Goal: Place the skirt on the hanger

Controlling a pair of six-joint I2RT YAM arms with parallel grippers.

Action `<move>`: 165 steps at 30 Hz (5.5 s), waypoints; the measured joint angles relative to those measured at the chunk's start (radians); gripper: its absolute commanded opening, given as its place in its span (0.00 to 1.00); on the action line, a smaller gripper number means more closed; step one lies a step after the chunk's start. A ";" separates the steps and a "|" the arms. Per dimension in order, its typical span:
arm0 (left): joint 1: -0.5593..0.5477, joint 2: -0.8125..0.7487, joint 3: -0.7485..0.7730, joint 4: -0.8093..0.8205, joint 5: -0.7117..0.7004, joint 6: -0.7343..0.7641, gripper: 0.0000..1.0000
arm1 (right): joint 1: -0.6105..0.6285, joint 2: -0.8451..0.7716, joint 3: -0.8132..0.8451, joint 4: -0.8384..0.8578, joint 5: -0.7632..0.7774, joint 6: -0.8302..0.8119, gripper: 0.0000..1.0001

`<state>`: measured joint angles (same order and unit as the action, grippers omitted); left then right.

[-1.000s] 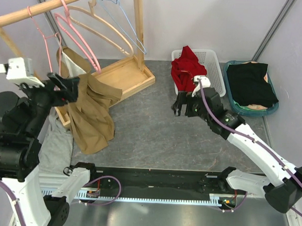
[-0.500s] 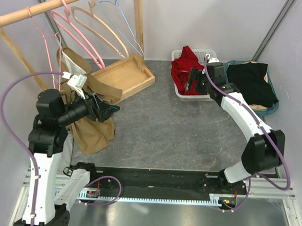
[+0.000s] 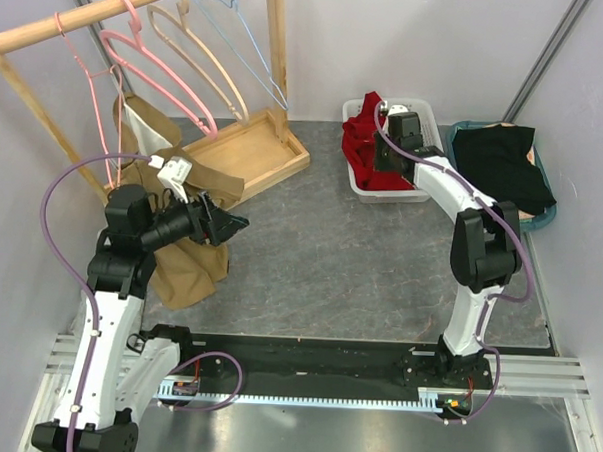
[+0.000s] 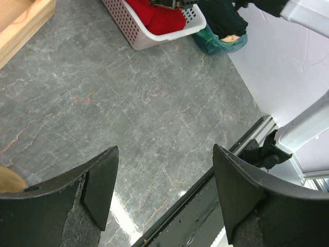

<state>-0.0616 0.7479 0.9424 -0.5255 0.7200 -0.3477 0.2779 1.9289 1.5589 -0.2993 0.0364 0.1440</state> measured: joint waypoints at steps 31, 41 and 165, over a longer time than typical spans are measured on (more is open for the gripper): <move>-0.004 -0.068 -0.033 0.019 -0.091 0.000 0.78 | -0.091 -0.648 0.261 -0.027 -0.412 0.169 0.00; -0.004 -0.067 -0.088 0.025 -0.101 0.000 0.77 | 0.090 -0.849 -0.412 0.111 -0.568 0.325 0.00; -0.951 0.352 0.182 -0.203 -1.268 -0.233 0.02 | 0.648 -1.016 -0.497 -0.369 0.492 0.442 0.00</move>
<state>-1.0122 1.1000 1.1240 -0.7284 -0.5480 -0.5808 0.9257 0.9131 1.0615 -0.6685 0.5289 0.5861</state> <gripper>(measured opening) 0.034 0.011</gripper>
